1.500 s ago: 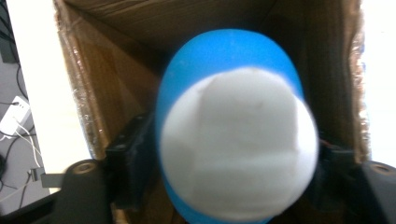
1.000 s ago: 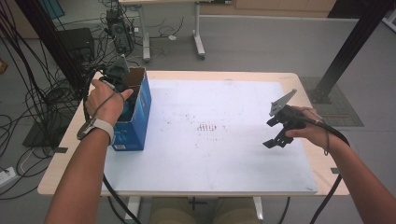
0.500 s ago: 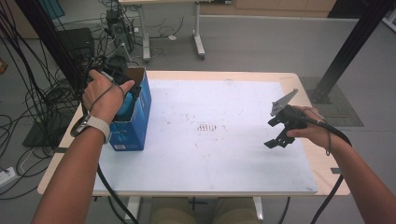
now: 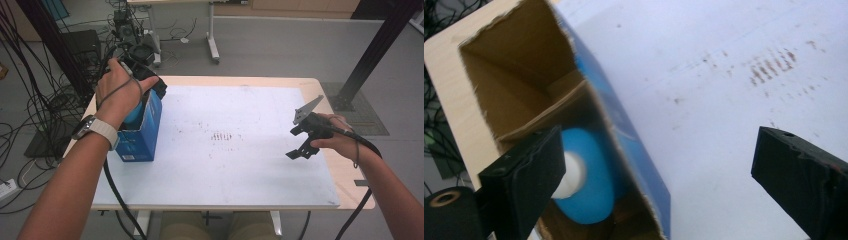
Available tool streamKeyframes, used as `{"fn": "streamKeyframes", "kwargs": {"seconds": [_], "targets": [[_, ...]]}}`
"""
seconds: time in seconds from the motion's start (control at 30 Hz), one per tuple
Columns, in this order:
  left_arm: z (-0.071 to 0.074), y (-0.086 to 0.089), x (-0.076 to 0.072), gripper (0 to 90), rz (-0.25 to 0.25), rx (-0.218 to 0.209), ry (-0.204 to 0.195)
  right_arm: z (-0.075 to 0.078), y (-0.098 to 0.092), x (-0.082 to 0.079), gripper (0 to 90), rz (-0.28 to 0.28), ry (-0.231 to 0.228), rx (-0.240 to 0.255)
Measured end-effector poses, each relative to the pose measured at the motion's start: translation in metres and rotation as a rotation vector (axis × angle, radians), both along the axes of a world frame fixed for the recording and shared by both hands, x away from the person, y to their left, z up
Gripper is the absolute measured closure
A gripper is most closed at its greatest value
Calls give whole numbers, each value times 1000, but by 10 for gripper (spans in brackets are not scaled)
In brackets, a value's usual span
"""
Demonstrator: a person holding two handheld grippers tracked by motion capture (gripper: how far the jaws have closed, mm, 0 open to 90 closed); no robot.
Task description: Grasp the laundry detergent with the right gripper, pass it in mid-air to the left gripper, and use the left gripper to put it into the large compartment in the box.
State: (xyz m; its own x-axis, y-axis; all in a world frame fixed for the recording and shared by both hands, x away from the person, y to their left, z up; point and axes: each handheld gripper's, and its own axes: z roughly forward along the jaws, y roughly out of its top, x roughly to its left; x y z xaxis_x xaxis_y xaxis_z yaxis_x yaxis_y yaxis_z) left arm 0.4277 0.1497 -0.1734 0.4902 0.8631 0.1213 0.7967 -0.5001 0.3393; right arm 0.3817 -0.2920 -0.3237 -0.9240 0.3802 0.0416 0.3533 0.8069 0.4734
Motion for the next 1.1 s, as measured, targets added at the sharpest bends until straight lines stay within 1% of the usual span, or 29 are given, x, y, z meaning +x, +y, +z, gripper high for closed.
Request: {"fn": "streamKeyframes", "kwargs": {"seconds": [0.2, 0.23, 0.33, 0.4, 0.43, 0.47, 0.63, 0.77, 0.8, 0.87, 0.97, 1.1], "targets": [[5, -23, -3, 72, -119, 4, 3, 1, -1, -4, 67, -2, -2, 3], [5, -27, -4, 72, -140, -6, 9, 2, -1, -4, 67, -3, -3, 2], [5, -38, -6, 73, -206, -7, 16, 4, -2, -6, 67, -6, -5, 1], [3, -44, -7, 72, -247, -8, 29, 5, -3, -6, 67, -8, -7, 1], [2, -47, -8, 72, -270, -7, 36, 5, -3, -6, 67, -9, -8, 2], [1, -50, -8, 73, -290, 3, 36, 6, -3, -6, 67, -8, -9, 2], [-5, -60, -9, 72, -339, 9, 53, 7, -2, -6, 67, -1, -9, 2], [-9, -67, -10, 73, -381, 6, 56, 8, -2, -6, 67, 0, -9, 4], [-11, -69, -10, 73, -401, 6, 63, 8, -2, -6, 67, 1, -10, 3], [-14, -75, -12, 78, -427, 31, 64, 8, -1, -5, 67, 1, -8, 3], [-19, -82, -14, 78, -461, 46, 69, 8, -2, -5, 67, 1, -7, 3], [-25, -89, -13, 78, -483, 62, 88, 7, -2, -5, 67, 1, -6, 5]]}}
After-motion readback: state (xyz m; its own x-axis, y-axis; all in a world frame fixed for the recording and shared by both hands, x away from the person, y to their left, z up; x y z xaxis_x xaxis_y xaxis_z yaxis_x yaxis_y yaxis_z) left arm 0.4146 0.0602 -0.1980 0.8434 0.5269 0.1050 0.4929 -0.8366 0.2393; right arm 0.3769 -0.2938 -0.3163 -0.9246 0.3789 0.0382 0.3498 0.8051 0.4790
